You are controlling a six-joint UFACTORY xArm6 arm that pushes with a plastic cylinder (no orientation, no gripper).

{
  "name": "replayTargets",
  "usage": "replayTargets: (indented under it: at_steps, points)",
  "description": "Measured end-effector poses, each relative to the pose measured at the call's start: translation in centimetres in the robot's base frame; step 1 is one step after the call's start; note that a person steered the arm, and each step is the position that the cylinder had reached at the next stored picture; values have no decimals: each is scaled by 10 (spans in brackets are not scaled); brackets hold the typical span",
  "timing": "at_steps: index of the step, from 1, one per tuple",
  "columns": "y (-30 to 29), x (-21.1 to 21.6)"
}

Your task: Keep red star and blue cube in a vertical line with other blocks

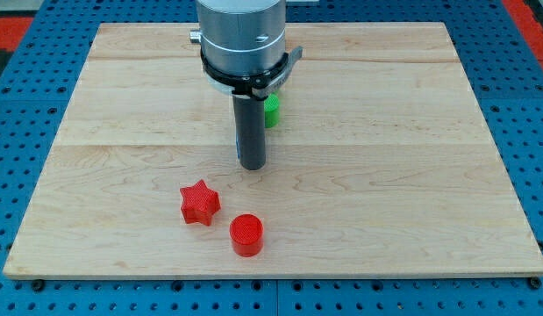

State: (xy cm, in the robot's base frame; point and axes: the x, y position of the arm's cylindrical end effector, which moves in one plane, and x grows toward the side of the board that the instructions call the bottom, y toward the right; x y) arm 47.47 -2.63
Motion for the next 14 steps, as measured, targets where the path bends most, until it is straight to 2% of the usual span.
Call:
replayTargets:
  at_steps: [3,4,5,6,8,10,14]
  points:
    - [-87,0]
    - [-117,16]
    - [-117,56]
    - [-78,58]
    - [-73,93]
    - [-30,94]
    - [-33,75]
